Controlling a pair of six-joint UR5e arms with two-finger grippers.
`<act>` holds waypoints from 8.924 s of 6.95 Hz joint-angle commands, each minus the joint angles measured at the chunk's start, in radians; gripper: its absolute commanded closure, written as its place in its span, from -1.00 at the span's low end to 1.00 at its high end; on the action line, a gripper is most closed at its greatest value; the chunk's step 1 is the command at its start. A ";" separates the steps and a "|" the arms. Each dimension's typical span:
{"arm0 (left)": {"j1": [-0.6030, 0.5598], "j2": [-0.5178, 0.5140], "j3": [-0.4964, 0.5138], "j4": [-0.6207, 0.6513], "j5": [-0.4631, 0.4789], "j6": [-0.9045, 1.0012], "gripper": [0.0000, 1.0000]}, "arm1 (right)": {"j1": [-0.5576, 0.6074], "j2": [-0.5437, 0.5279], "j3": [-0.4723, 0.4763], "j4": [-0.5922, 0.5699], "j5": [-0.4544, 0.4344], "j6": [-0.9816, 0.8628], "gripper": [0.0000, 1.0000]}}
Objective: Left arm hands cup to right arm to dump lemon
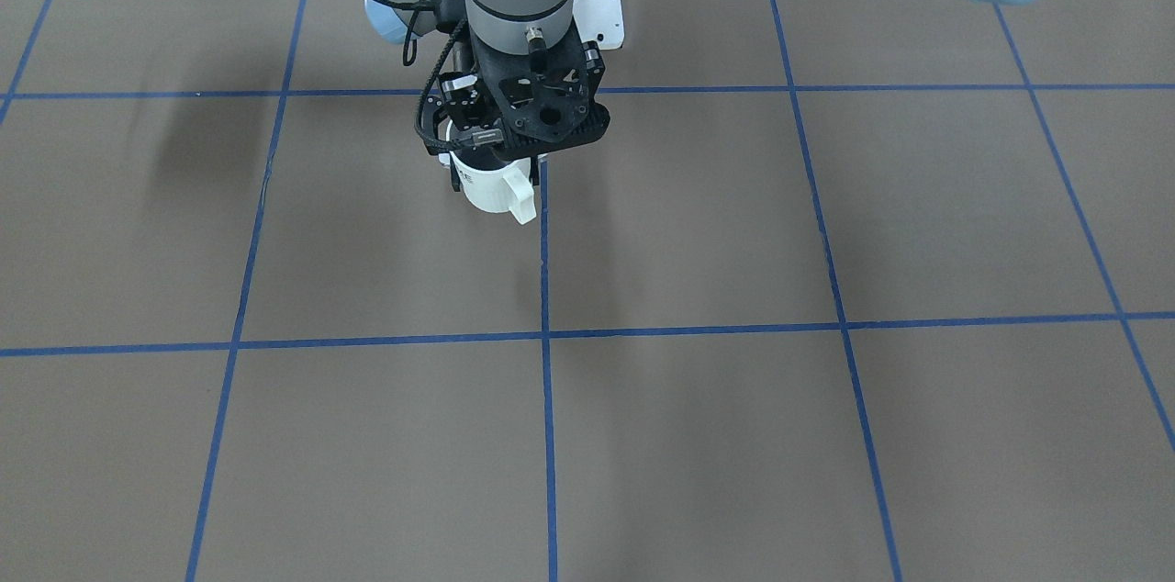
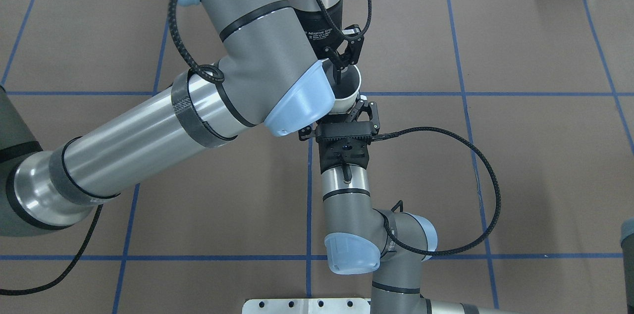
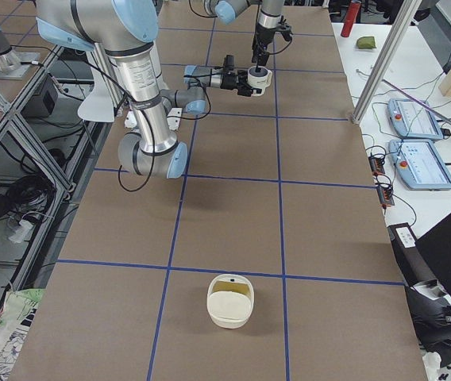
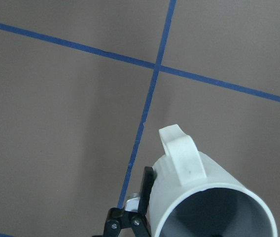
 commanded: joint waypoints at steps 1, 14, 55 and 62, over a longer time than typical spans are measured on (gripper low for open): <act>0.003 -0.002 0.000 0.000 0.000 -0.001 -0.12 | -0.003 -0.001 0.005 0.006 0.000 0.001 1.00; 0.013 0.008 -0.010 0.002 0.006 -0.001 0.34 | -0.020 -0.010 0.013 0.026 0.001 -0.001 1.00; -0.482 1.028 -0.234 -0.408 -0.144 1.047 -1.00 | 1.021 -0.358 0.215 -0.655 1.850 -0.637 -1.00; -0.753 1.013 -0.112 -0.405 -0.166 1.208 -1.00 | 1.245 -0.551 0.217 -0.925 1.848 -1.218 -1.00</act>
